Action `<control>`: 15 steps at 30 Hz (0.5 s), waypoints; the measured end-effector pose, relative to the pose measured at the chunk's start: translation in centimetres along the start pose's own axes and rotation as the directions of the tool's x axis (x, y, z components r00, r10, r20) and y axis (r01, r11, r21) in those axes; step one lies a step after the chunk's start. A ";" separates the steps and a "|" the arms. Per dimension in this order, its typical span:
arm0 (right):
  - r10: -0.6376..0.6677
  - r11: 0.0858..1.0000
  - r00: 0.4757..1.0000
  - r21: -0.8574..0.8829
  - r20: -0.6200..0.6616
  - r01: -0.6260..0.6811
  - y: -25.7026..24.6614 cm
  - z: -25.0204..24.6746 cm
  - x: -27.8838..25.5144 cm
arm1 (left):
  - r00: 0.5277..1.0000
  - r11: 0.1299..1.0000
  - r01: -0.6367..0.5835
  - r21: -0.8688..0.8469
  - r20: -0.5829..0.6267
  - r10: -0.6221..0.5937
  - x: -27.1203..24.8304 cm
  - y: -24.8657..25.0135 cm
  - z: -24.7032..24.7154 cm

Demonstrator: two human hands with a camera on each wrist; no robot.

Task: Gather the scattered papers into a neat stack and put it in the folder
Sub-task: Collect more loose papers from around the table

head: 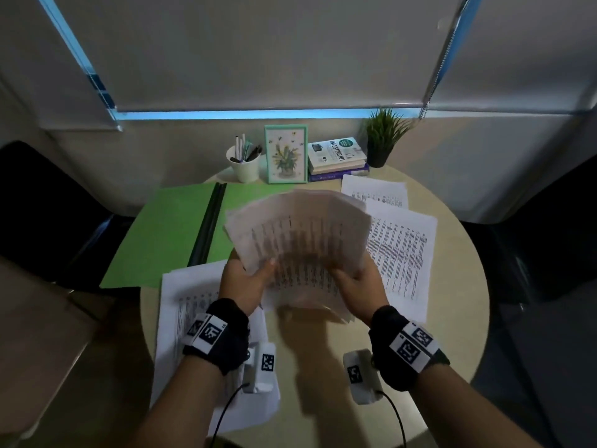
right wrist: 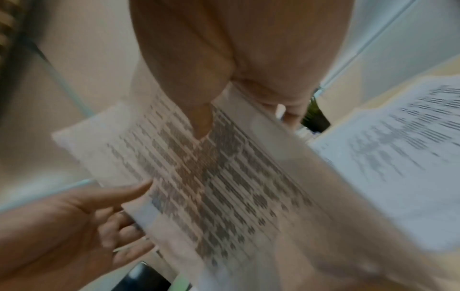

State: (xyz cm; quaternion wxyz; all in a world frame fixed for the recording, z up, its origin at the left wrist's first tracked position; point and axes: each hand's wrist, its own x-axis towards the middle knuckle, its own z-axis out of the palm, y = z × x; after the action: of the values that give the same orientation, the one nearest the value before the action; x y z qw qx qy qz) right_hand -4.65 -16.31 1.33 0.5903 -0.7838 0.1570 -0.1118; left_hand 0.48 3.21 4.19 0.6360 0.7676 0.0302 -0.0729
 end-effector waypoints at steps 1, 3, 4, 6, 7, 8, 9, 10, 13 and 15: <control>0.050 0.998 0.998 0.030 0.026 -0.051 0.7 0.4 -0.6 | 1.000 1.000 0.000 0.017 0.025 -0.001 0.0 -0.7 -0.1; 0.094 0.994 0.995 0.050 0.013 -0.095 1.4 1.1 -1.5 | 0.998 0.999 -0.008 0.052 0.058 0.005 -0.1 -1.5 0.0; 0.083 0.996 0.996 0.039 -0.024 -0.082 1.2 1.3 -1.7 | 0.998 0.997 -0.019 0.069 0.067 0.014 -0.1 -1.5 0.2; 0.039 0.999 0.995 0.028 -0.089 -0.037 0.0 1.5 -1.9 | 0.998 0.997 -0.035 0.065 0.062 0.031 0.0 -0.7 0.5; 0.006 1.000 0.995 0.027 -0.105 -0.003 -1.0 1.5 -1.8 | 0.997 0.998 -0.048 0.044 0.055 0.046 0.1 -0.3 0.6; -0.033 0.999 0.993 0.028 -0.118 0.037 -1.8 1.5 -1.7 | 0.997 0.997 -0.071 0.026 0.045 0.070 0.3 0.1 0.7; -0.070 0.996 0.988 0.038 -0.134 0.076 -2.6 1.4 -1.5 | 0.995 0.995 -0.094 0.009 0.031 0.094 0.5 0.5 0.7; -0.100 0.993 0.983 0.047 -0.157 0.108 -3.1 1.2 -1.3 | 0.992 0.992 -0.125 -0.013 0.021 0.125 0.6 0.7 0.7; -0.104 0.990 0.977 0.078 -0.185 0.120 -2.8 1.0 -1.0 | 0.986 0.985 -0.162 -0.061 0.021 0.163 0.8 0.6 0.2; -0.016 0.999 0.989 0.036 -0.144 0.022 -1.0 1.3 -1.4 | 0.990 0.992 -0.125 -0.007 0.060 0.125 0.7 -0.6 0.0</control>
State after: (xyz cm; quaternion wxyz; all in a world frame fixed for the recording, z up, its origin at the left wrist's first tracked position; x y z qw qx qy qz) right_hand -5.37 -14.37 1.97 0.5909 -0.7641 0.1895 -0.1765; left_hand 1.11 3.25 3.48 0.6411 0.7645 -0.0372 -0.0561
